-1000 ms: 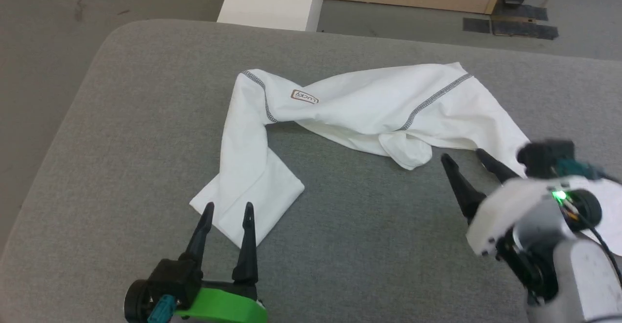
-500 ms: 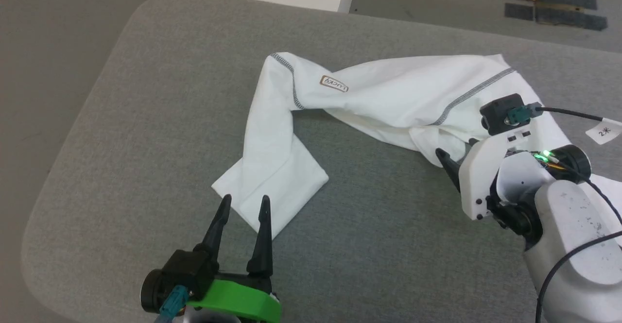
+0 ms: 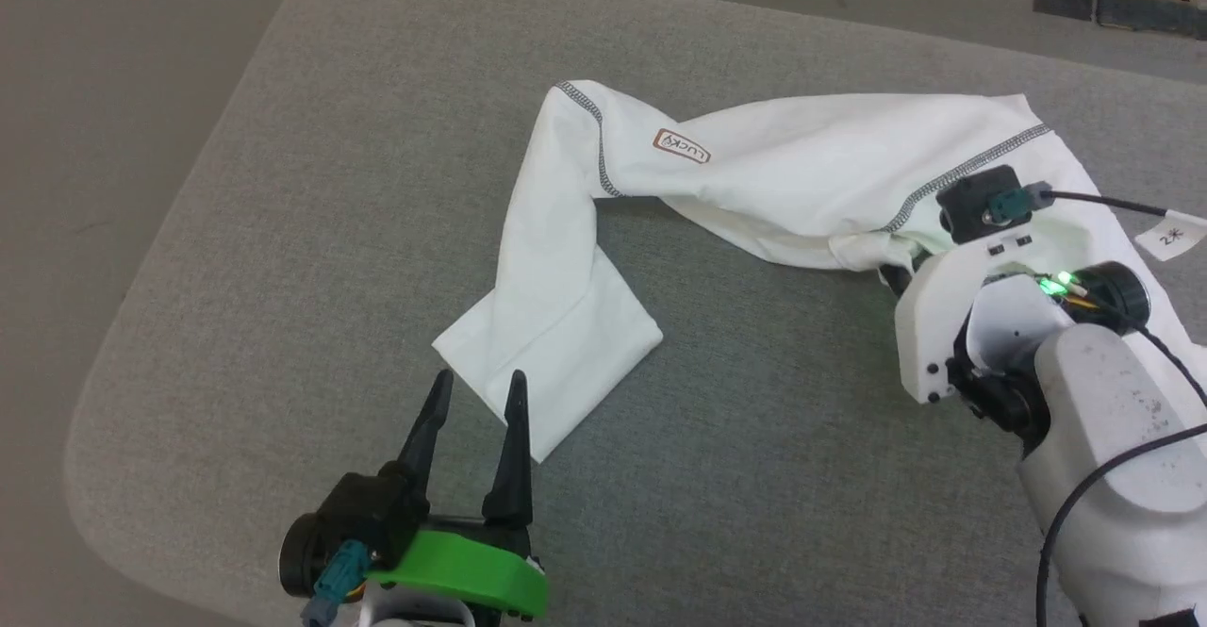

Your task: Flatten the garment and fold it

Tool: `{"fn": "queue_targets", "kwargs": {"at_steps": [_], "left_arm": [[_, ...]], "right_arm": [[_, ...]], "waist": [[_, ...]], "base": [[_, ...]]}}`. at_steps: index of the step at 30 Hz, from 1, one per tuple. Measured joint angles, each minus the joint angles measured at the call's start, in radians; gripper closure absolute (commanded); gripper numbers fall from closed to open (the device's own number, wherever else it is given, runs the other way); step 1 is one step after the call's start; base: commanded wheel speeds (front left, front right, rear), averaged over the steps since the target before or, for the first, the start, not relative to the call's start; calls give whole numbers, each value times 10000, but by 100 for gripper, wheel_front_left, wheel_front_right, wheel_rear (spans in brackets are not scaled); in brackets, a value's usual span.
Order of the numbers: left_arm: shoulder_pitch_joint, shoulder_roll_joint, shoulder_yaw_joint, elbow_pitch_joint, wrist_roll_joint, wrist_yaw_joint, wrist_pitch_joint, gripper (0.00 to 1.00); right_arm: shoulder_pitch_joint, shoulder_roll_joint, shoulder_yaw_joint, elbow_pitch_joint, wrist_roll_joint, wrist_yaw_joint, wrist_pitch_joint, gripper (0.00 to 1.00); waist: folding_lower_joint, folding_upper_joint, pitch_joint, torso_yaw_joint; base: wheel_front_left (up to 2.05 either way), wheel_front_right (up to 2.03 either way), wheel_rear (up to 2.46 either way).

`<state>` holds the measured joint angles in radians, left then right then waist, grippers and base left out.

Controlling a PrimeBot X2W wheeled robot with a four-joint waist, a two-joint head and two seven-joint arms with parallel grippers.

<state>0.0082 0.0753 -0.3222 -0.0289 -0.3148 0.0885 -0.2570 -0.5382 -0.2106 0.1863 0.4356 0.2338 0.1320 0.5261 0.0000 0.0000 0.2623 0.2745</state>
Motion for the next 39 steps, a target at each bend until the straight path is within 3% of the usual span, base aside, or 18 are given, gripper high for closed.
{"fn": "queue_targets", "kwargs": {"at_steps": [5, 12, 17, 18, 20, 24, 29, 30, 31, 32, 39], "left_arm": [[7, -50, 109, 88, 176, -92, 0, 0], [169, -21, 359, 96, 236, -159, 0, 0], [386, -2, 439, 8, 234, -159, 0, 0], [387, 19, 435, -77, 234, -159, 0, 0], [384, 38, 433, -100, 234, -163, 0, 0], [370, 104, 407, -102, 234, -167, 2, 0], [344, 163, 378, -44, 234, -169, 17, 0], [339, 165, 372, -27, 234, -169, 19, 0], [338, 171, 362, -8, 234, -169, 23, 0], [338, 178, 351, -2, 232, -169, 50, 0], [344, 198, 247, 100, 209, -169, 65, 0]], "right_arm": [[-256, 0, -84, -848, 800, 0, -347, 100], [347, -140, -779, -4119, 2063, 0, -165, 100], [2944, 330, -2263, -7035, 2499, 0, 1221, 100], [4933, 907, -3218, -8268, 2416, 0, 1988, 100], [6152, 1296, -3730, -8606, 2437, 0, 2305, 100], [8260, 1450, -3825, -8456, 2134, 0, 2468, 100], [8700, 1532, -3381, -7743, 1935, 0, 2033, 100], [8699, 1528, -3273, -7666, 1912, 0, 2042, 82], [8694, 1536, -3187, -7618, 1904, 0, 2105, 56], [8682, 1526, -3145, -7624, 1906, 0, 2171, 0], [7705, 1536, -3699, -8957, 2713, 0, 2702, 0]], "waist": [[0, 0, -219, -249], [0, 0, -690, -833], [0, 0, -986, -1422], [0, 0, -1064, -1758], [0, 0, -1063, -1937], [0, 0, -896, -2164], [0, 0, -730, -2308], [0, 0, -733, -2324], [0, 0, -753, -2333], [0, 0, -776, -2336], [0, 0, -957, -2283]], "base": [[0, 0, 0], [0, 0, 0], [0, 0, 0], [0, 0, 0], [0, 0, 0], [0, 0, 0], [0, 0, 0], [0, 0, 0], [0, 0, 0], [0, 0, 0], [0, 0, 0]]}}
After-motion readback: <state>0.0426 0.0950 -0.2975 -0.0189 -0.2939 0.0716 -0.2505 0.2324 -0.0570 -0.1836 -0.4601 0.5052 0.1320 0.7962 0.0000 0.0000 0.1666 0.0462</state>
